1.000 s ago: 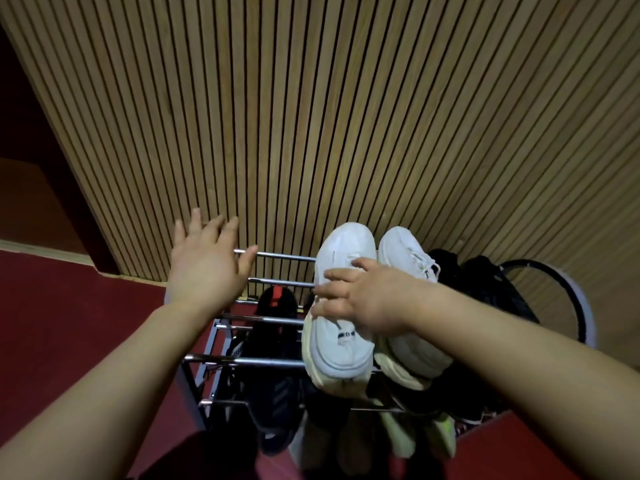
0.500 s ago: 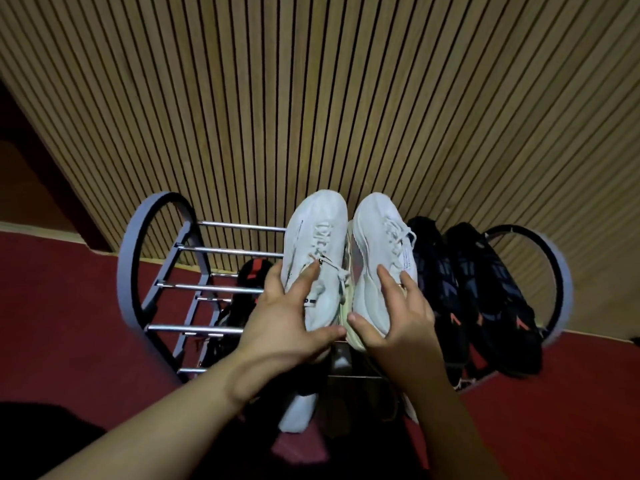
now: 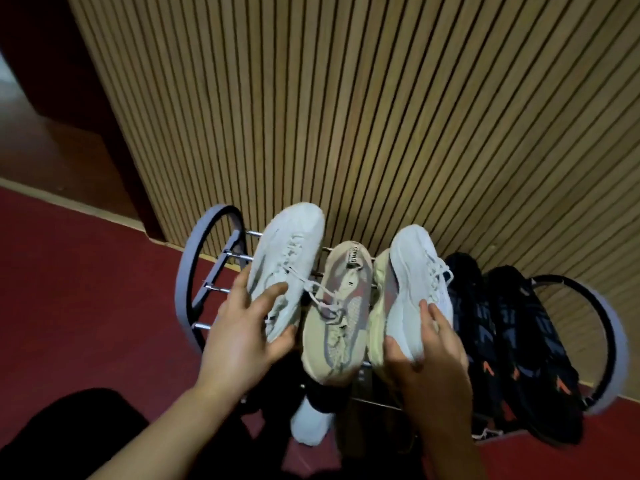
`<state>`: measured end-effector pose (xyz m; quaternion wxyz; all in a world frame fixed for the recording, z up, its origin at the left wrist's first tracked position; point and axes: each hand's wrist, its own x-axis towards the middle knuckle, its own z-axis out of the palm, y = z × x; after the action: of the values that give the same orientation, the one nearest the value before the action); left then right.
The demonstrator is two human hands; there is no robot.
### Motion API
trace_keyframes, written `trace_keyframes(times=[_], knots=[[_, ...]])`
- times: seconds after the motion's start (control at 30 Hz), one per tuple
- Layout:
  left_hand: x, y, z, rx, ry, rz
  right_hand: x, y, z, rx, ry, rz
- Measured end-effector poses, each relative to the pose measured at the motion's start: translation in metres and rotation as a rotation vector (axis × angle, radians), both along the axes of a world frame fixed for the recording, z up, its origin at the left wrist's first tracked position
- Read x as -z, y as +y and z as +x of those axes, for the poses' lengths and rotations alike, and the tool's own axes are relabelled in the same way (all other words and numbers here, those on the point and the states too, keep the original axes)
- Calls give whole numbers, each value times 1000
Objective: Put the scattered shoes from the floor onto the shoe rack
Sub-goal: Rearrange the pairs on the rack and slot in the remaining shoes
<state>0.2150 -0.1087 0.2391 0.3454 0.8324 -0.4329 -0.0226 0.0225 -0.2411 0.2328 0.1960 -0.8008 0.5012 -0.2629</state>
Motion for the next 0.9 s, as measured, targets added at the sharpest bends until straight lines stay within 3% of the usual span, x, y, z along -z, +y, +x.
trace_keyframes(times=[0.17,0.33,0.47,0.6,0.9], knots=[[12,13,32,-4,-236,268,-11,24,23,-94,-88,-138],[24,21,35,26,-313,329,-21,59,61,-196,-459,218],[29,27,43,43,-408,371,-12,84,101,-248,-520,356],[9,42,62,177,-465,559,-2,99,126,-247,-325,323],[27,44,77,246,-485,596,-2,101,144,-221,445,114]])
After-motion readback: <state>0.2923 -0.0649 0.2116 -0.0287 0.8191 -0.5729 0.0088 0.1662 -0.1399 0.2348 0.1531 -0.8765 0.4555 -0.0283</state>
